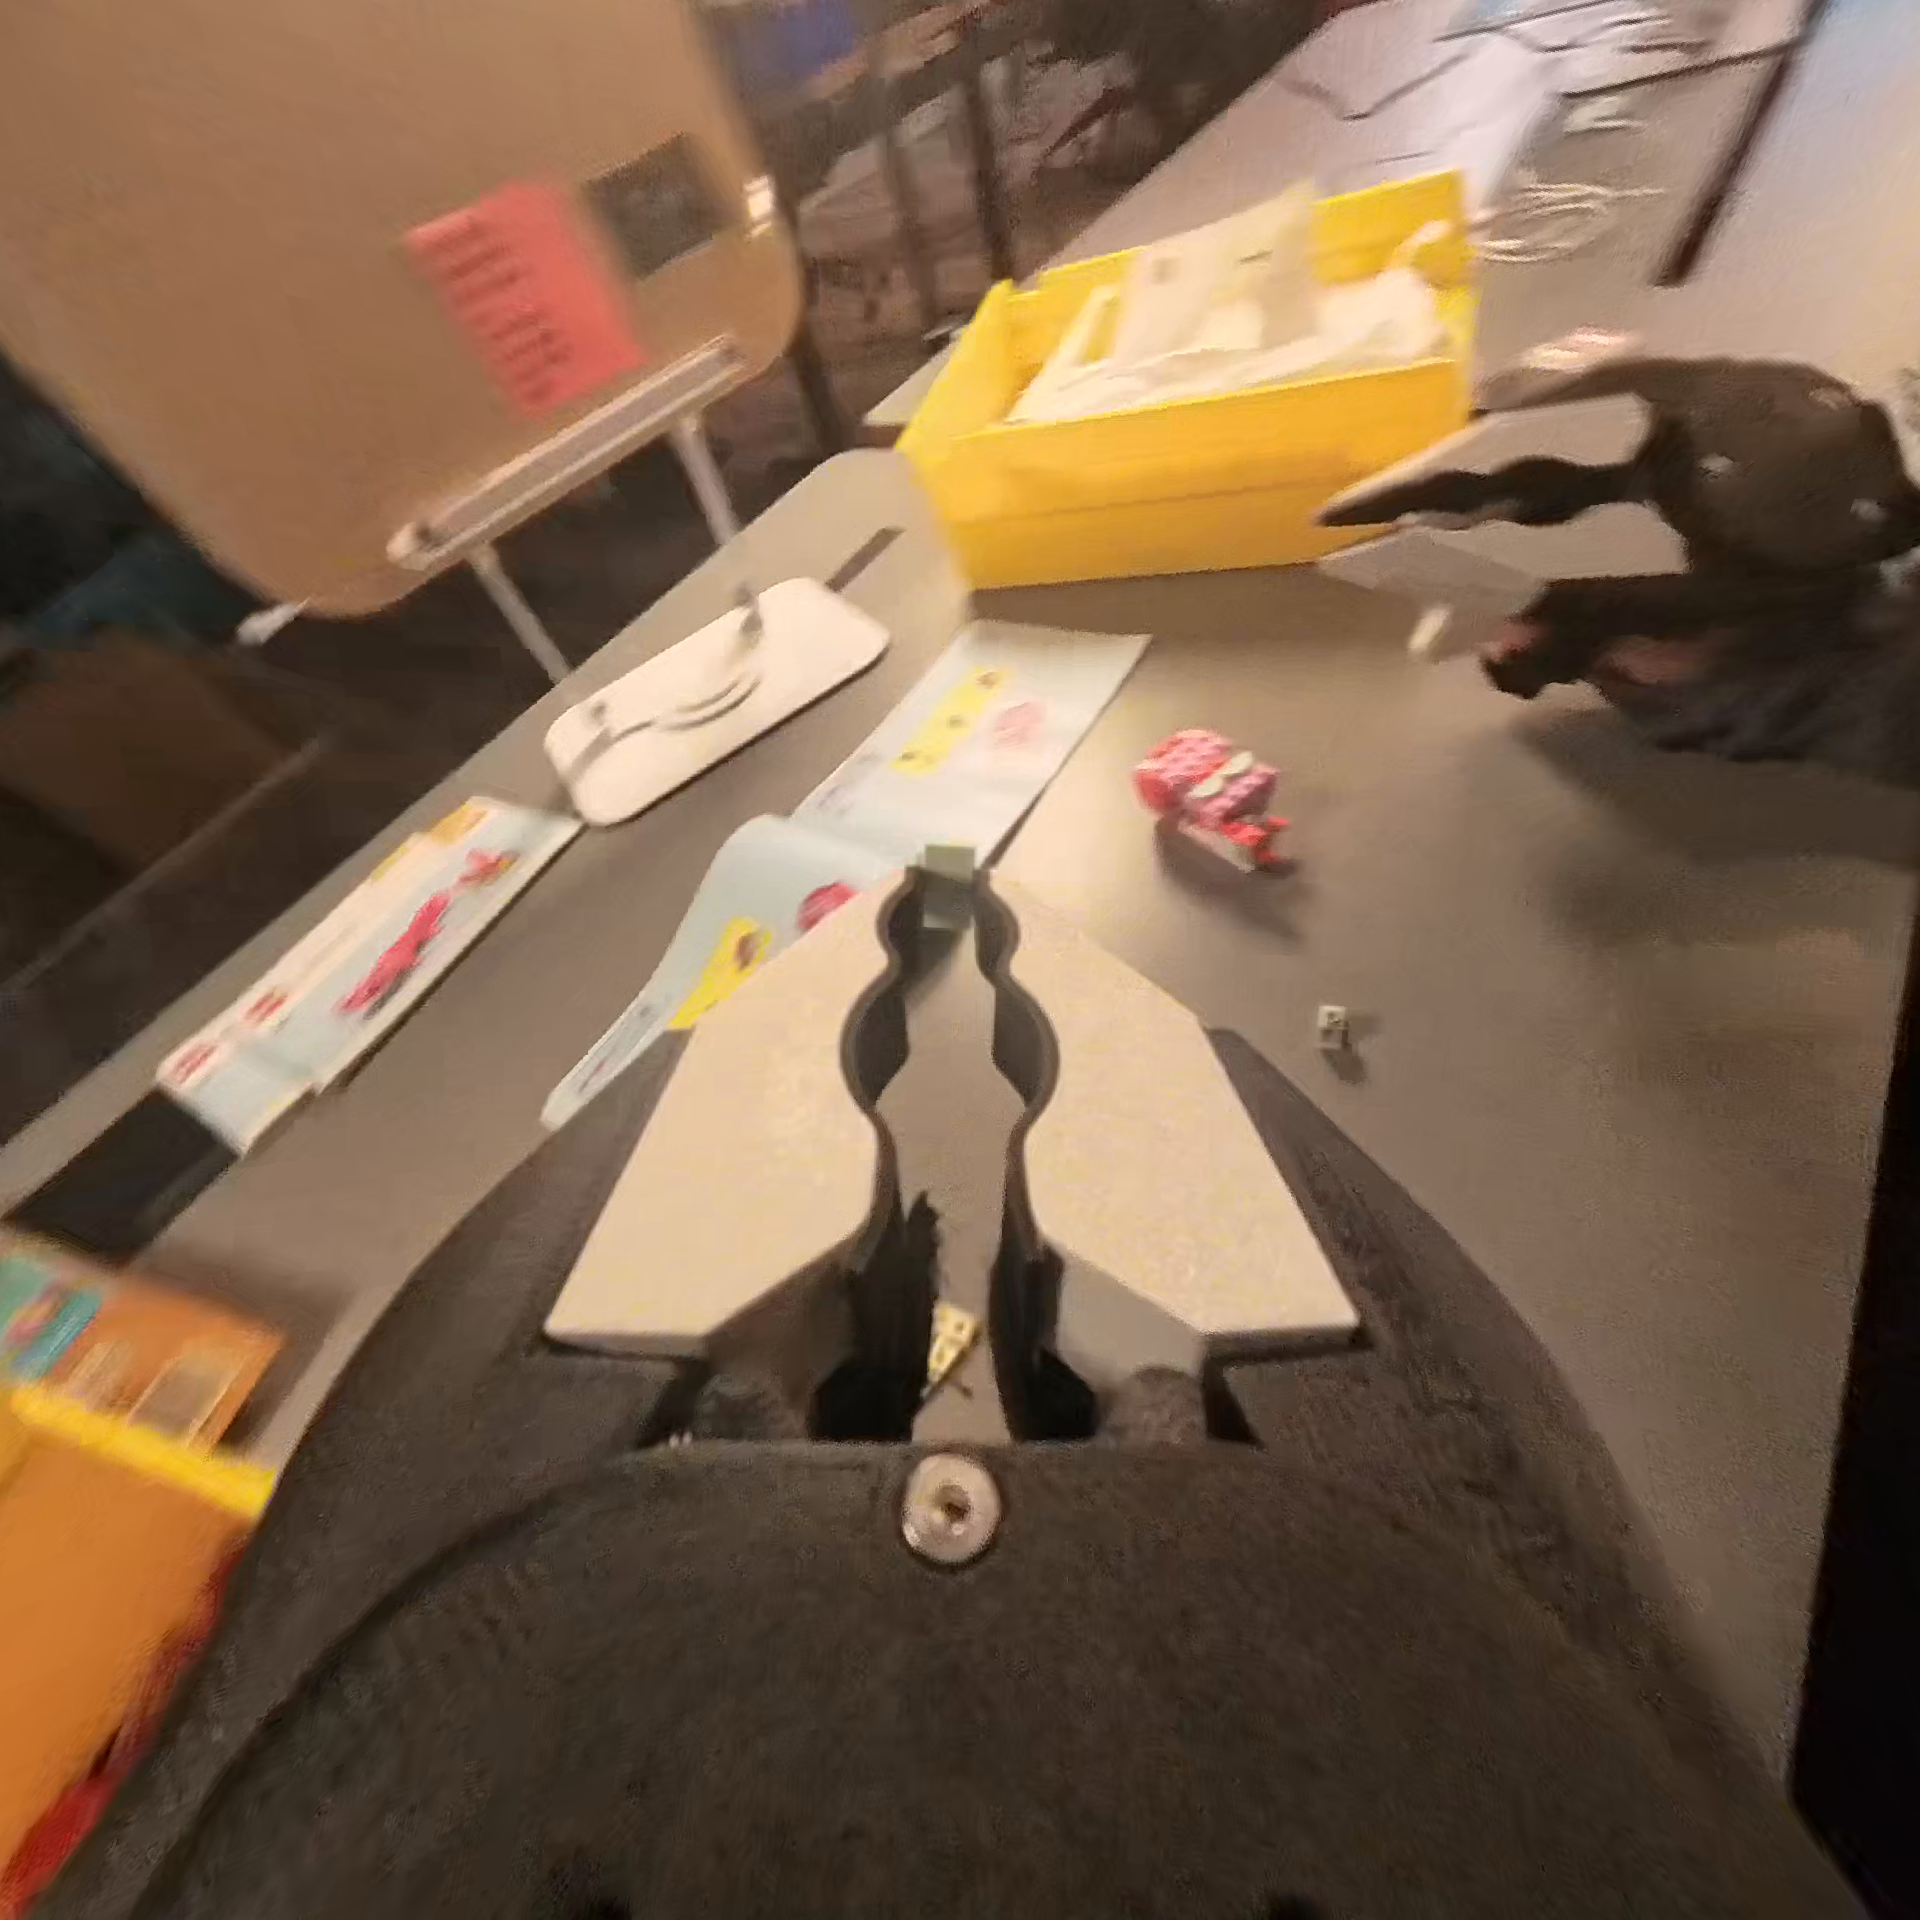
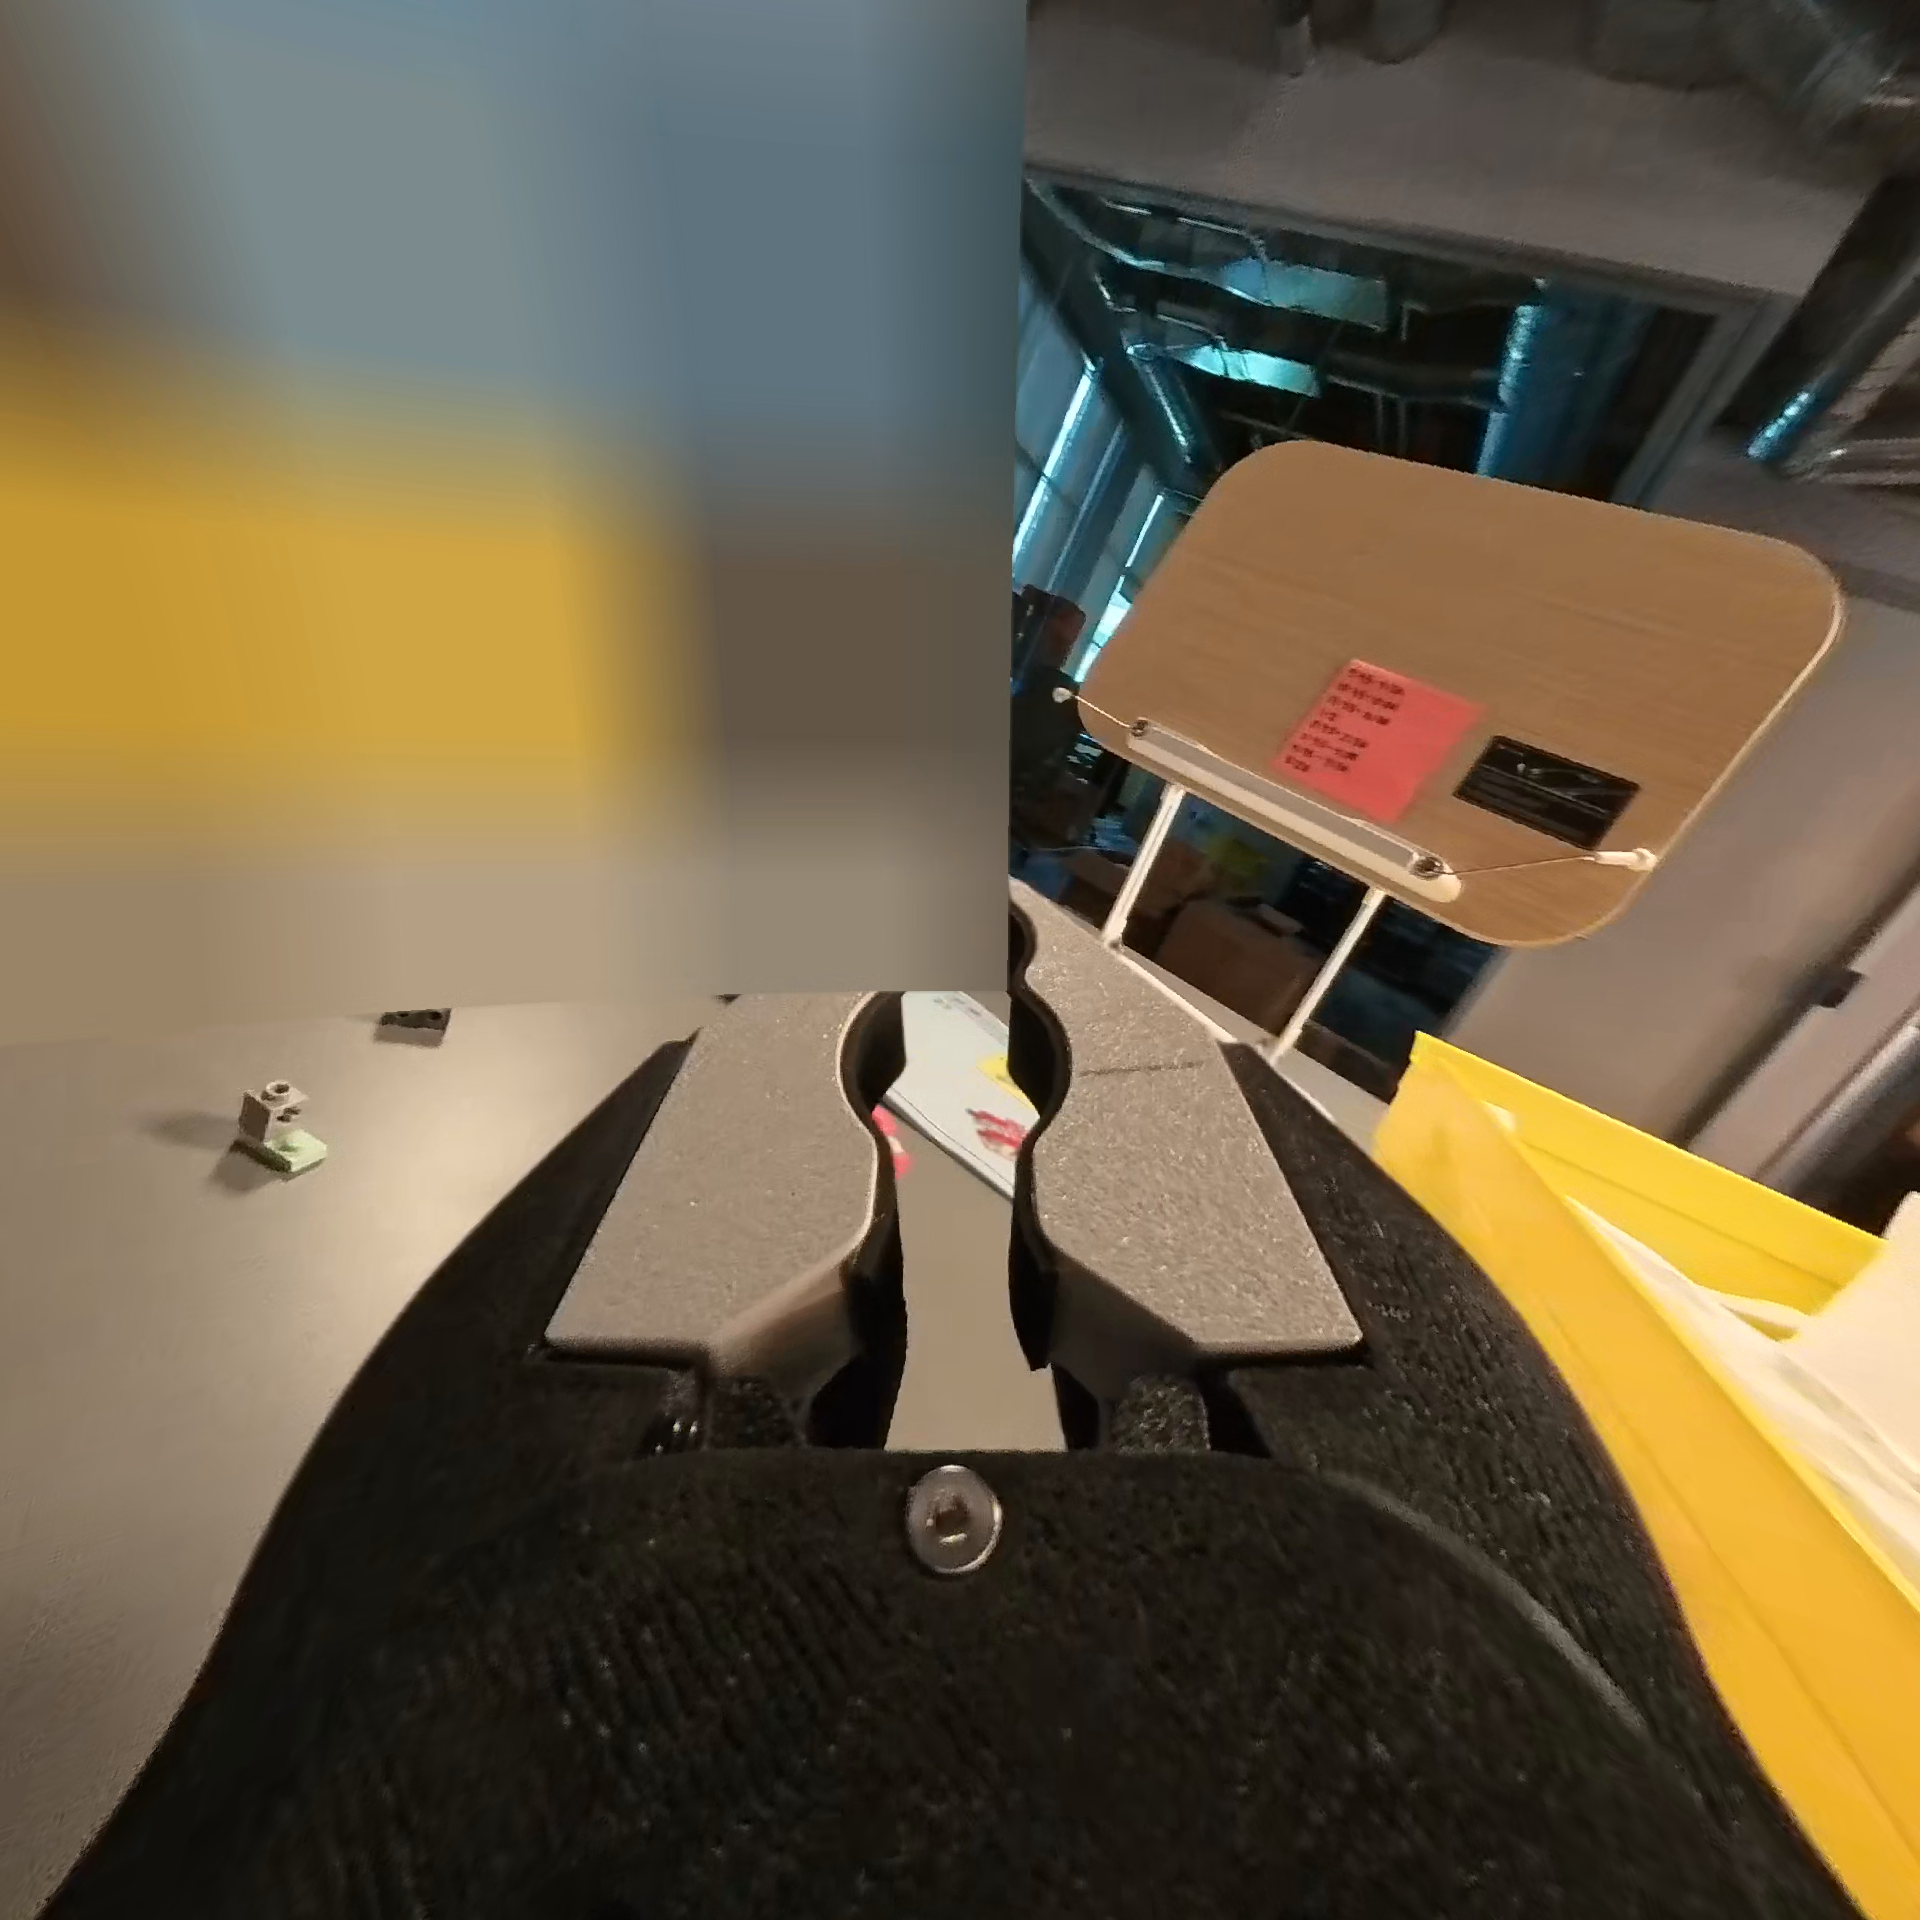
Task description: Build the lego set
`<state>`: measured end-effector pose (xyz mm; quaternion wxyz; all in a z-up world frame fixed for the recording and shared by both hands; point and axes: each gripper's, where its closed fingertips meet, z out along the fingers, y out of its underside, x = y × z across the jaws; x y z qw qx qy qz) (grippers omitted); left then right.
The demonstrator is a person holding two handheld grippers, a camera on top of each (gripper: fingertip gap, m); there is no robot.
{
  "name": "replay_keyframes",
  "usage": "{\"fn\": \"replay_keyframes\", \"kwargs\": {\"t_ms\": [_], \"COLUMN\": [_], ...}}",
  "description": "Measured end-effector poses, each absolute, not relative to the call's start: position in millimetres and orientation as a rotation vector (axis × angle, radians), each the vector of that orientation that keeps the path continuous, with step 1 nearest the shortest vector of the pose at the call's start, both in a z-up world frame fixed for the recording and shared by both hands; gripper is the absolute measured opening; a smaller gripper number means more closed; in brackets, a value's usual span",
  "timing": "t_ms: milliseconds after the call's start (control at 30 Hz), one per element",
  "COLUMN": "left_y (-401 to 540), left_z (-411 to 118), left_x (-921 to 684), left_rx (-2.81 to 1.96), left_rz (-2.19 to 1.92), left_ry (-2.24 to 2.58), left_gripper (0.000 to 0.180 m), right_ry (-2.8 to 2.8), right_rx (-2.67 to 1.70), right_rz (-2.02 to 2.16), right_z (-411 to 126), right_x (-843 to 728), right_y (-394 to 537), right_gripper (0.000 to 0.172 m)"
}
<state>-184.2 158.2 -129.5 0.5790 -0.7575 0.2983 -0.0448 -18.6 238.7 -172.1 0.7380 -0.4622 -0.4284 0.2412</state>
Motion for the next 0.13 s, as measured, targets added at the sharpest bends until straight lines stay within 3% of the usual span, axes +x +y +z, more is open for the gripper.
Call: {"fn": "replay_keyframes", "kwargs": {"t_ms": [133], "left_y": [158], "left_z": [-142], "left_x": [-131], "left_rx": [-1.634], "left_rz": [-0.252], "left_ry": [0.825], "left_gripper": [0.008], "right_ry": [-1.010], "right_rx": [-1.027], "right_rz": [0.737], "right_z": [-168], "right_x": [-33], "right_y": [225], "right_gripper": [0.018]}}
